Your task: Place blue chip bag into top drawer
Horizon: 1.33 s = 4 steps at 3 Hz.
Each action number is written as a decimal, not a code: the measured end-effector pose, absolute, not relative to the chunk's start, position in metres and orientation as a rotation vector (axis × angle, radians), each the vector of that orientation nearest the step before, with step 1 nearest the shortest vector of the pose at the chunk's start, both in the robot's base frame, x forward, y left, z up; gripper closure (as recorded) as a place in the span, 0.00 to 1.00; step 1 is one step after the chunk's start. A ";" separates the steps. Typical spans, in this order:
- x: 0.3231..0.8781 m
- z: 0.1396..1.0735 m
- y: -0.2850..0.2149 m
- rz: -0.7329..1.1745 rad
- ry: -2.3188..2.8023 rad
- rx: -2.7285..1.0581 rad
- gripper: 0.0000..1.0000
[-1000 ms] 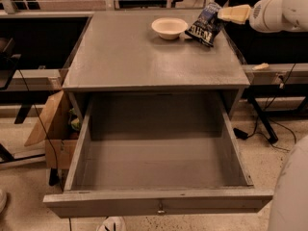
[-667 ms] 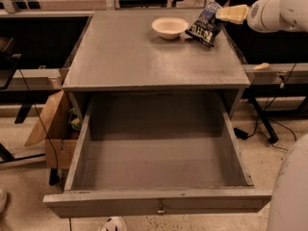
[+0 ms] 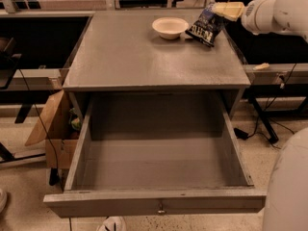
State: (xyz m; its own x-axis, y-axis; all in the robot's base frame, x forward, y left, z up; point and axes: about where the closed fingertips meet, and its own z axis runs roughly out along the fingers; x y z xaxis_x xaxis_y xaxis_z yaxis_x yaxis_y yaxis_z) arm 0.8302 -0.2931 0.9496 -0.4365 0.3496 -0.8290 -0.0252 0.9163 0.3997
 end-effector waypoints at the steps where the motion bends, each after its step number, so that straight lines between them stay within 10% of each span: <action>1: 0.847 0.953 -0.280 0.490 1.947 0.260 0.00; 4: 0.913 0.931 -0.234 0.528 1.975 0.316 0.00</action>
Offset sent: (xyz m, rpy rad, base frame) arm 0.0775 0.0330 -0.0004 0.1193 -0.0204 -0.0302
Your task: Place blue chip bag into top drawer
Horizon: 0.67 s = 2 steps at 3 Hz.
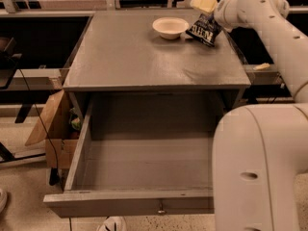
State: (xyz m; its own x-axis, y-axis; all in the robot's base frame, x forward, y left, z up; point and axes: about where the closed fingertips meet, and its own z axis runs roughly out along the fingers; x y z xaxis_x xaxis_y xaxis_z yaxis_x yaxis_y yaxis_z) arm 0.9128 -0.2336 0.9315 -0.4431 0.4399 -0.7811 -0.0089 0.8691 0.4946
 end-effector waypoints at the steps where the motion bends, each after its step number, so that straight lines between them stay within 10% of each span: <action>1: 0.927 0.922 -0.221 0.527 1.992 0.328 0.00; 2: 0.935 0.918 -0.211 0.539 1.996 0.336 0.19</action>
Offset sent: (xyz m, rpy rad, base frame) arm 0.0406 0.0249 -0.0076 0.0276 0.0269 -0.0058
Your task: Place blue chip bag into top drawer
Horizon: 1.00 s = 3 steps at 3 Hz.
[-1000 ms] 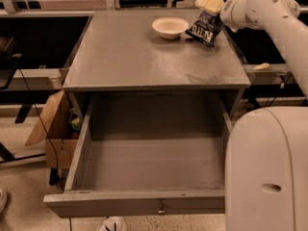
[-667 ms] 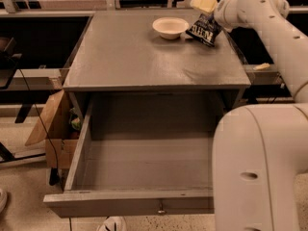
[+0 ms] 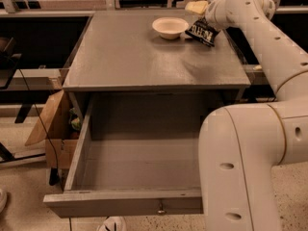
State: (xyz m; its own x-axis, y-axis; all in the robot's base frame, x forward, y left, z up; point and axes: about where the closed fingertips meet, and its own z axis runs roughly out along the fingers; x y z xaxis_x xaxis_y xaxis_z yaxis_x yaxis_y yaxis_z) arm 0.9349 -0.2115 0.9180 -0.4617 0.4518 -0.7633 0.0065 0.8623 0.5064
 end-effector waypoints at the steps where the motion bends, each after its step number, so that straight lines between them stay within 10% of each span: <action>1: 0.939 0.915 -0.207 0.544 2.002 0.343 0.42; 3: 0.941 0.905 -0.209 0.541 2.033 0.371 0.89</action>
Offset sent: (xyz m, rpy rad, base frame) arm 0.0158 0.0000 -0.0011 0.0124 0.0353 -0.0092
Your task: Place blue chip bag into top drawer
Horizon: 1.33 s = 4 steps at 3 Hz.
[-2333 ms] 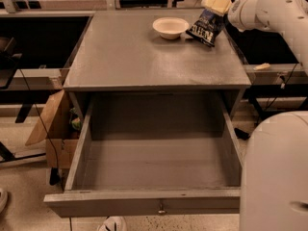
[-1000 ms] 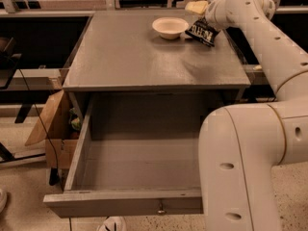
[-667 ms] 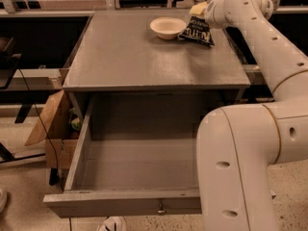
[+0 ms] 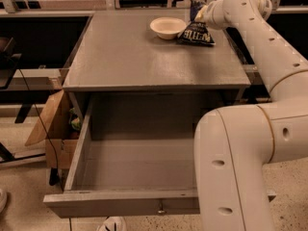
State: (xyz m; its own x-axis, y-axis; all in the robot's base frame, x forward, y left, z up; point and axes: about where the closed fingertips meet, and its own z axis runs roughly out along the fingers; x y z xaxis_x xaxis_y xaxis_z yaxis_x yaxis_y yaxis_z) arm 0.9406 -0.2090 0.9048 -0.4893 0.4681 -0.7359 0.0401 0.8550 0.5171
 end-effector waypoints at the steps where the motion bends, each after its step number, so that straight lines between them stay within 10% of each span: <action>1: 0.935 0.909 -0.225 0.535 2.024 0.400 1.00; 4: 0.843 0.973 -0.315 0.621 1.864 0.398 1.00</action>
Offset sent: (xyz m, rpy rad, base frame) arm -0.0726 -0.0829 0.0406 0.0406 -0.0782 -0.0903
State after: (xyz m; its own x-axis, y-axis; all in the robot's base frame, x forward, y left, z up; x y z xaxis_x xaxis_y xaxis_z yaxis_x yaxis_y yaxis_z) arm 0.8428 -0.3148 0.9733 -0.3644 0.5433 -0.7563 -0.0192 0.8076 0.5894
